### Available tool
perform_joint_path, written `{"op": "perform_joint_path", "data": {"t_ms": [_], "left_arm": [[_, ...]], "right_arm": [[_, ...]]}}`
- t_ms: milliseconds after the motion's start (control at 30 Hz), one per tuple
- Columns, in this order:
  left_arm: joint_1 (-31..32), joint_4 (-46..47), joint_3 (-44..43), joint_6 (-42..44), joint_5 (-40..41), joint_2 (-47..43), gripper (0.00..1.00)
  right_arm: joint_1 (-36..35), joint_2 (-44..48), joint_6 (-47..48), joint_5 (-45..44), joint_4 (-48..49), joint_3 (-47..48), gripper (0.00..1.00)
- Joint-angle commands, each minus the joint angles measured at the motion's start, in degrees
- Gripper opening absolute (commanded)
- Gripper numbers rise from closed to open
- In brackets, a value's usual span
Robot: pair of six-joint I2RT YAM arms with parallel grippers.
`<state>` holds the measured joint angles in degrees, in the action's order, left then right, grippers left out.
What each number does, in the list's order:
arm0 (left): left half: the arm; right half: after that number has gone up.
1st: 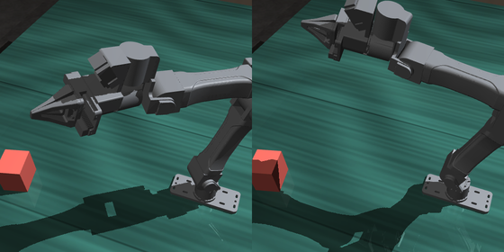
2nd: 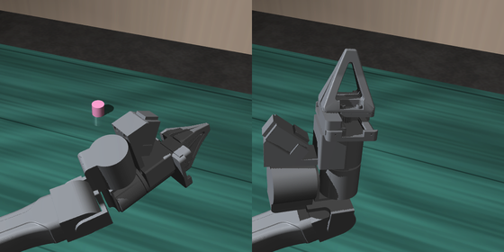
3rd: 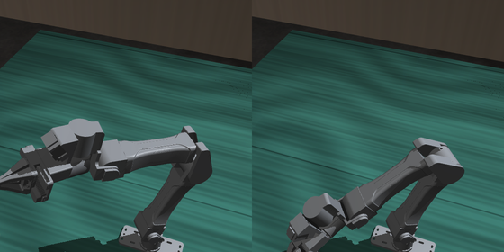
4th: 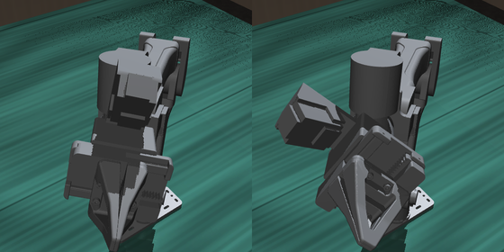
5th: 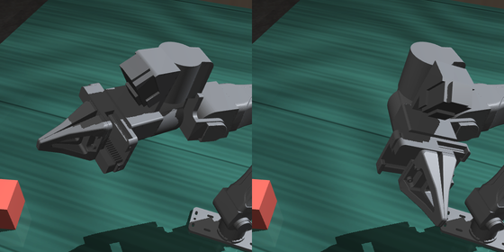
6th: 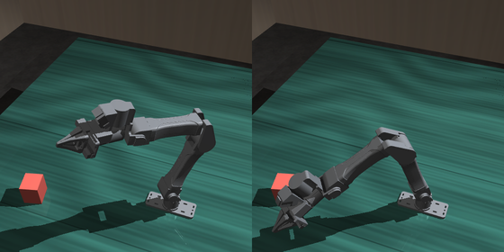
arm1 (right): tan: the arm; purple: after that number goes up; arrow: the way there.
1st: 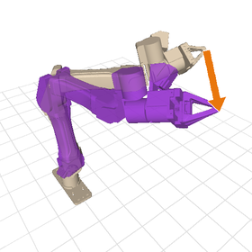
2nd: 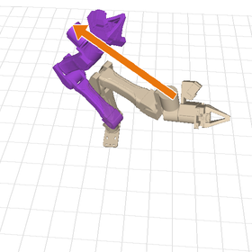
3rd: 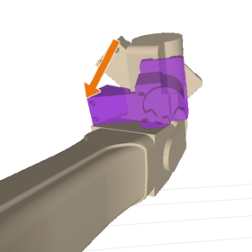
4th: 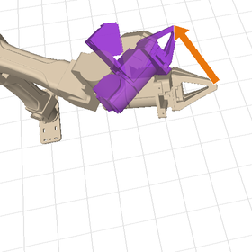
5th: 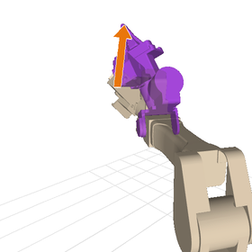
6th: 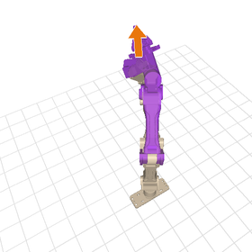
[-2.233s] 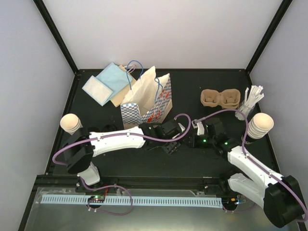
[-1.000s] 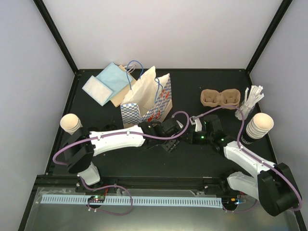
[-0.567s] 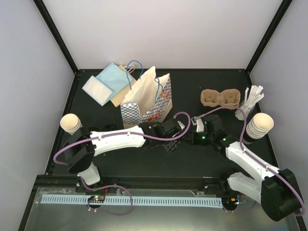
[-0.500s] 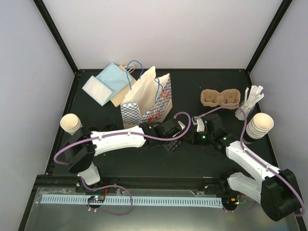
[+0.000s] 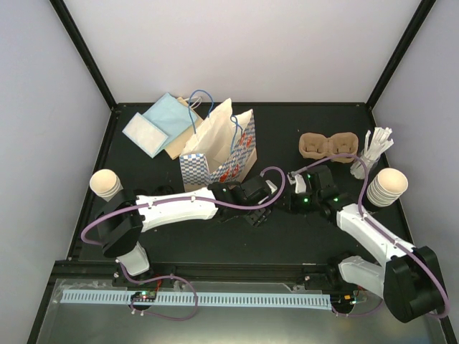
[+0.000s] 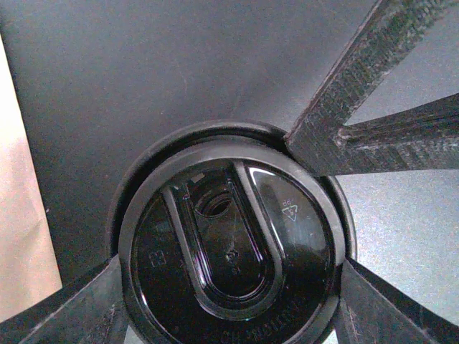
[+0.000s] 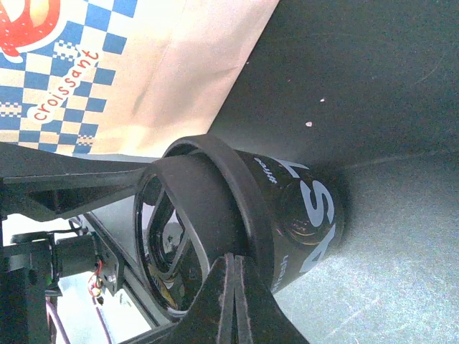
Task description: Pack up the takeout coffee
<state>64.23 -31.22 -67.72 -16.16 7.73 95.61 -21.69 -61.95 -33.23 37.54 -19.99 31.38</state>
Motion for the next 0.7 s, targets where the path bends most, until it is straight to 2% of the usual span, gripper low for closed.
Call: {"op": "perform_joint_path", "data": {"t_ms": [0,667], "left_arm": [[1.3,-7.5,3.3,0.7,-7.3,5.1,0.67],[1.3,-7.4,2.9,1.3,-8.0,5.5,0.67]], "right_arm": [[0.7,-1.6,0.8,1.7,1.3,0.5,0.01],[1.7,-5.8,2.9,6.1,4.2,1.0,0.01]]}}
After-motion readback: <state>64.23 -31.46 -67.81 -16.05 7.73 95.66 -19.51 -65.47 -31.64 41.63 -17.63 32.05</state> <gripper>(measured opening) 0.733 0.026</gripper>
